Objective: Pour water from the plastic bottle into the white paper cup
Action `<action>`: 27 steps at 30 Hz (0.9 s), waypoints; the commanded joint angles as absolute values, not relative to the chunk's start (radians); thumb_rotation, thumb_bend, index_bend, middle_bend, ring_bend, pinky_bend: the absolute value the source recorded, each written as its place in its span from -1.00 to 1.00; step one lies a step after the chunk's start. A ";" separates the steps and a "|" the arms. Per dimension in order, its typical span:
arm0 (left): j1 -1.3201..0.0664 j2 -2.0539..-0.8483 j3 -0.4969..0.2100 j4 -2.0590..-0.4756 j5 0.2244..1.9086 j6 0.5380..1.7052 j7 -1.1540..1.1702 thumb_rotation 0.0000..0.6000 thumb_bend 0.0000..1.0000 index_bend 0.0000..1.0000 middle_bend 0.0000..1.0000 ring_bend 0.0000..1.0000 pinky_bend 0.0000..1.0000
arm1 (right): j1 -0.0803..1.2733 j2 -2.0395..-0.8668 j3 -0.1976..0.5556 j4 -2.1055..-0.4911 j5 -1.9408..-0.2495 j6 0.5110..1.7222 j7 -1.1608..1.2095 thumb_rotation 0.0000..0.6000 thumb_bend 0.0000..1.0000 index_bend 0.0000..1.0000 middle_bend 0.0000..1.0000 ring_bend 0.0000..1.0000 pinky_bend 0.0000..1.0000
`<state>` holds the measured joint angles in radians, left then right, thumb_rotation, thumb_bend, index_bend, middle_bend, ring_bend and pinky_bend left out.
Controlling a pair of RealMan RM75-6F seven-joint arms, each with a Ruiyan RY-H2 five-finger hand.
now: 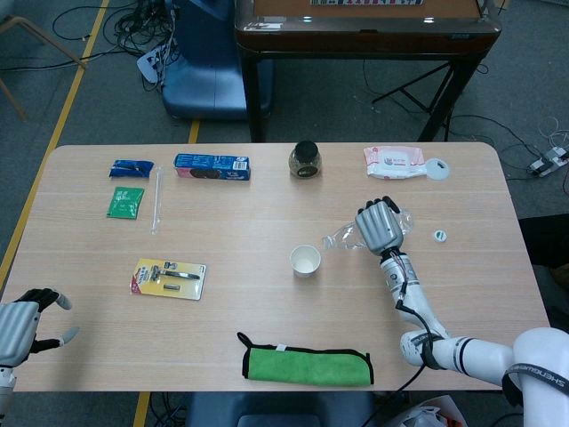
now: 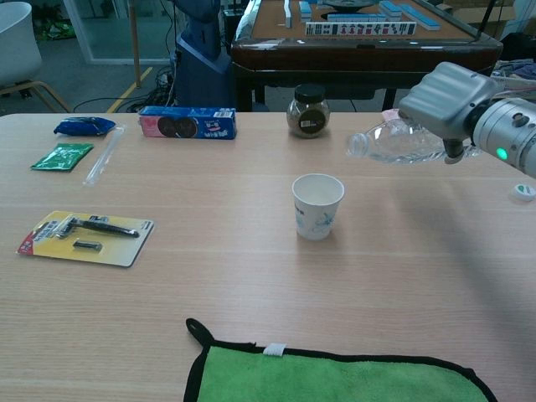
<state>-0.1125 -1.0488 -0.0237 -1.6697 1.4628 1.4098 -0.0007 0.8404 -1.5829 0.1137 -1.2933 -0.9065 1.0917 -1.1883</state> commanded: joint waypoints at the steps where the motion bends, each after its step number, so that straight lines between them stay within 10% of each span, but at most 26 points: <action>1: -0.113 -1.049 -0.023 -1.670 1.463 1.409 0.001 1.00 -0.72 0.00 -0.13 -0.31 0.10 | 0.845 -1.588 0.112 -1.290 -0.907 1.092 -1.196 1.00 -0.67 0.20 0.20 0.03 0.13; 27: -0.111 -1.043 -0.025 -1.677 1.462 1.411 0.001 1.00 -0.72 0.00 -0.13 -0.31 0.10 | 0.899 -1.628 0.109 -1.301 -0.857 1.128 -1.352 1.00 -0.67 0.20 0.20 0.03 0.13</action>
